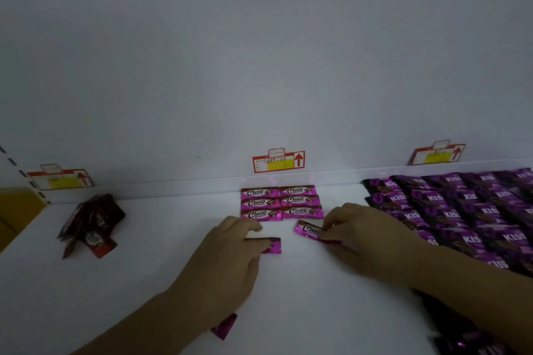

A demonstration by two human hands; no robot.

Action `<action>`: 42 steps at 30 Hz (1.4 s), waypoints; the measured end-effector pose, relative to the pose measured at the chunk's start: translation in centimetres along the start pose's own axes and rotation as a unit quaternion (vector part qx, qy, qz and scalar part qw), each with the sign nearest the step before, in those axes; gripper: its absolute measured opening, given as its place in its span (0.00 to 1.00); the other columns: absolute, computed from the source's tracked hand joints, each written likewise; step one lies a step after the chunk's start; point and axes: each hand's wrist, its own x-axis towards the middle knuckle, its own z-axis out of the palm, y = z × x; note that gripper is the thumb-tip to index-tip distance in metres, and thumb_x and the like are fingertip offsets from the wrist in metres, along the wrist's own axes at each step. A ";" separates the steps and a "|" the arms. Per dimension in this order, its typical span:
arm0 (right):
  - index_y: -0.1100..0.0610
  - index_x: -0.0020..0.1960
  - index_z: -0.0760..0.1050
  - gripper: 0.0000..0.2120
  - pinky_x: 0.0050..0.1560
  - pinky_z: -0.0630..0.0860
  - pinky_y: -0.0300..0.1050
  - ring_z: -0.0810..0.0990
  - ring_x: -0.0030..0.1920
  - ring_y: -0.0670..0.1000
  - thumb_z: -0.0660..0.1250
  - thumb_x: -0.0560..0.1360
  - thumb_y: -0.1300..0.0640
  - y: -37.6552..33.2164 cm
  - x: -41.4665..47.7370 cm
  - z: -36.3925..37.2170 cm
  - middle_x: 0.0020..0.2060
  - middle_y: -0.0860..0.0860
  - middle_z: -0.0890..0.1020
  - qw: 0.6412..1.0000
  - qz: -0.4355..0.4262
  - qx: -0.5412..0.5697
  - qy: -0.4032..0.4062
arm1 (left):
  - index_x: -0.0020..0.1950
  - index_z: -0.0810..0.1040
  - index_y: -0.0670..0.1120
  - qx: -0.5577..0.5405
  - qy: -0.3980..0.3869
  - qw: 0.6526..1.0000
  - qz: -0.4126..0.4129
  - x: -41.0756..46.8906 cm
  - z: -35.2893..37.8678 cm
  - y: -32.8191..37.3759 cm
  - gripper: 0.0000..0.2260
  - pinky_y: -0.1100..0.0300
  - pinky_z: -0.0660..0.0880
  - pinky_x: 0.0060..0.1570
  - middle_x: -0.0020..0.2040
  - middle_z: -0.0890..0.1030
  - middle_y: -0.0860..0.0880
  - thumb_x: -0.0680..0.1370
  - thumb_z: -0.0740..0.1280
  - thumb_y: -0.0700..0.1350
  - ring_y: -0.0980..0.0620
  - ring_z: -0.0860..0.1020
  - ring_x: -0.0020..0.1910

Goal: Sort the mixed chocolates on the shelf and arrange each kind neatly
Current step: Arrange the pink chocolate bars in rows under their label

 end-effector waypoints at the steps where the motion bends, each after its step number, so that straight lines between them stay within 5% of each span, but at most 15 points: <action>1: 0.47 0.47 0.83 0.10 0.35 0.78 0.39 0.79 0.38 0.45 0.66 0.69 0.51 0.1 0.1 0.1 0.41 0.44 0.82 1.000 0.004 0.009 0.008 | 0.56 0.81 0.52 -0.006 -0.030 1.000 0.002 0.0 -0.2 0.6 0.16 0.60 0.71 0.52 0.55 0.80 0.51 0.72 0.60 0.47 0.50 0.77 0.53; 5: 0.49 0.45 0.83 0.10 0.38 0.79 0.43 0.79 0.40 0.47 0.64 0.71 0.52 0.4 0.7 0.6 0.41 0.46 0.82 0.999 0.027 0.043 0.020 | 0.73 0.61 0.56 0.029 -0.060 0.998 -0.001 -0.3 0.1 1.0 0.29 0.62 0.58 0.67 0.69 0.64 0.58 0.73 0.41 0.57 0.58 0.61 0.67; 8: 0.49 0.46 0.83 0.09 0.42 0.77 0.38 0.79 0.41 0.46 0.64 0.71 0.54 0.6 1.1 1.2 0.43 0.45 0.83 0.998 0.026 0.049 0.017 | 0.72 0.63 0.57 0.038 -0.067 0.997 -0.009 0.0 -0.6 1.1 0.28 0.56 0.63 0.65 0.68 0.68 0.59 0.74 0.42 0.60 0.55 0.66 0.68; 11: 0.49 0.47 0.83 0.08 0.44 0.71 0.34 0.80 0.41 0.46 0.67 0.70 0.56 0.6 1.5 1.4 0.44 0.46 0.83 0.998 0.018 0.048 0.024 | 0.74 0.58 0.57 0.037 -0.094 0.995 -0.007 -0.4 -0.2 0.3 0.36 0.57 0.55 0.67 0.72 0.60 0.62 0.70 0.32 0.67 0.57 0.60 0.71; 14: 0.50 0.47 0.84 0.08 0.44 0.70 0.33 0.81 0.41 0.47 0.69 0.69 0.57 0.5 1.7 1.5 0.44 0.47 0.83 0.998 0.010 0.047 0.038 | 0.62 0.76 0.56 0.063 -0.146 0.987 -0.029 -0.2 -0.6 0.3 0.31 0.58 0.71 0.54 0.60 0.77 0.59 0.78 0.36 0.62 0.57 0.77 0.57; 16: 0.50 0.47 0.84 0.08 0.43 0.73 0.34 0.82 0.41 0.47 0.69 0.69 0.57 0.4 1.6 1.6 0.44 0.47 0.83 0.998 0.001 0.049 0.051 | 0.58 0.79 0.55 0.066 -0.151 0.985 -0.045 -0.3 -0.7 0.3 0.30 0.57 0.76 0.49 0.58 0.79 0.57 0.79 0.38 0.61 0.56 0.79 0.54; 20: 0.50 0.47 0.84 0.09 0.41 0.74 0.35 0.82 0.40 0.48 0.73 0.68 0.57 0.7 1.9 1.7 0.43 0.48 0.83 0.998 -0.018 0.027 0.056 | 0.73 0.62 0.56 0.041 -0.117 0.992 -0.022 0.0 0.3 0.1 0.44 0.53 0.57 0.68 0.73 0.61 0.55 0.66 0.25 0.69 0.53 0.60 0.72; 25: 0.49 0.48 0.84 0.09 0.41 0.75 0.36 0.82 0.41 0.48 0.74 0.68 0.58 1.0 2.2 2.1 0.43 0.48 0.83 0.998 -0.019 0.018 0.058 | 0.75 0.49 0.58 0.065 -0.133 0.989 -0.021 0.0 0.3 0.2 0.48 0.56 0.49 0.71 0.75 0.50 0.59 0.58 0.20 0.68 0.57 0.49 0.73; 31: 0.50 0.47 0.84 0.09 0.39 0.77 0.40 0.82 0.41 0.49 0.69 0.69 0.56 1.0 2.4 2.2 0.43 0.48 0.83 0.997 -0.019 0.024 0.065 | 0.75 0.49 0.58 0.066 -0.145 0.987 -0.028 0.1 0.2 0.5 0.46 0.53 0.49 0.71 0.75 0.52 0.58 0.60 0.22 0.69 0.56 0.50 0.74; 34: 0.50 0.47 0.84 0.09 0.38 0.78 0.41 0.82 0.40 0.49 0.69 0.68 0.57 0.9 2.5 2.2 0.43 0.48 0.83 0.997 -0.019 0.024 0.068 | 0.69 0.68 0.55 0.089 -0.158 0.983 -0.033 0.2 0.3 0.2 0.34 0.48 0.69 0.60 0.67 0.71 0.55 0.75 0.33 0.66 0.50 0.71 0.66; 36: 0.50 0.46 0.84 0.09 0.38 0.77 0.39 0.82 0.40 0.49 0.68 0.68 0.56 0.9 2.5 2.2 0.42 0.48 0.83 0.997 -0.017 0.022 0.070 | 0.61 0.76 0.54 0.091 -0.146 0.984 -0.041 0.0 0.6 -0.1 0.28 0.53 0.76 0.49 0.57 0.79 0.55 0.79 0.41 0.62 0.53 0.79 0.55; 42: 0.49 0.45 0.84 0.09 0.40 0.69 0.32 0.82 0.39 0.47 0.67 0.68 0.55 0.5 2.4 2.0 0.41 0.47 0.83 0.998 -0.004 0.024 0.064 | 0.60 0.77 0.55 0.091 -0.118 0.988 -0.026 0.0 1.3 -0.1 0.26 0.54 0.78 0.46 0.56 0.80 0.55 0.80 0.42 0.61 0.55 0.80 0.53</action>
